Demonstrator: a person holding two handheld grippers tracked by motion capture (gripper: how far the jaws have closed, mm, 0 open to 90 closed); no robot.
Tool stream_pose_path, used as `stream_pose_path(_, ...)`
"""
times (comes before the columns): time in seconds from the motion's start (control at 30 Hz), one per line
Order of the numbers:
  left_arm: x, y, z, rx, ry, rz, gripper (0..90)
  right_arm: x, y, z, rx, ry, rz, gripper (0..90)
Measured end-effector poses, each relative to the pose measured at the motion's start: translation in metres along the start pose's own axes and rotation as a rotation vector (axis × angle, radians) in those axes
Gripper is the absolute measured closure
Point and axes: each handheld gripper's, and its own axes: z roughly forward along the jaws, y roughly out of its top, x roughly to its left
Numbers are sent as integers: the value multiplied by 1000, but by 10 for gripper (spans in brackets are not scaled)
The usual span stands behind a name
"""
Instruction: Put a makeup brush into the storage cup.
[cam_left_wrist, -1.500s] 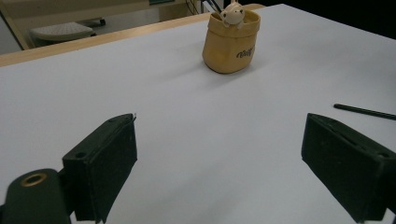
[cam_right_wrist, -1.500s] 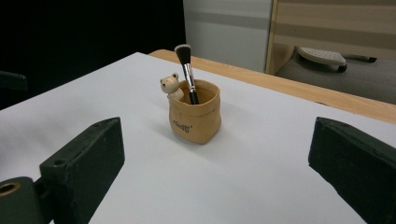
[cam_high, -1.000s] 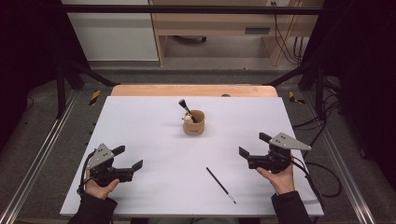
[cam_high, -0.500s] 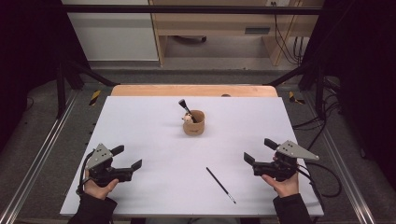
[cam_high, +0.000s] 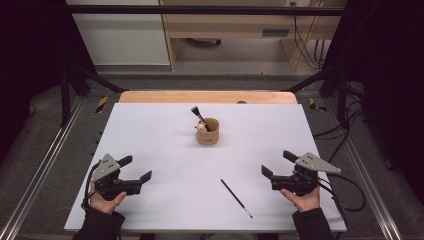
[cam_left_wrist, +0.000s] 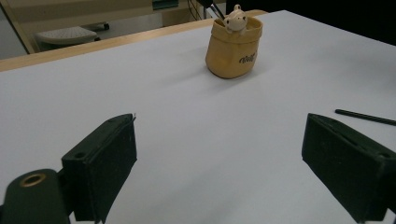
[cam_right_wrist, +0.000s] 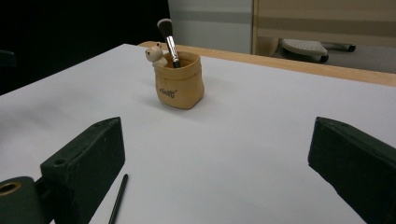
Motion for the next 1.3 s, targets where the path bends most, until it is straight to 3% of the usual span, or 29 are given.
stream_pose_path(0.37,-1,0,0,1,0,2,95,1,2,2,2,13,14,51)
stream_pose_path(0.53,-1,0,1,4,3,6,95,5,5,5,22,16,-5,50)
stream_pose_path(1.3,-4,0,3,13,6,20,94,37,18,30,136,84,-57,48)
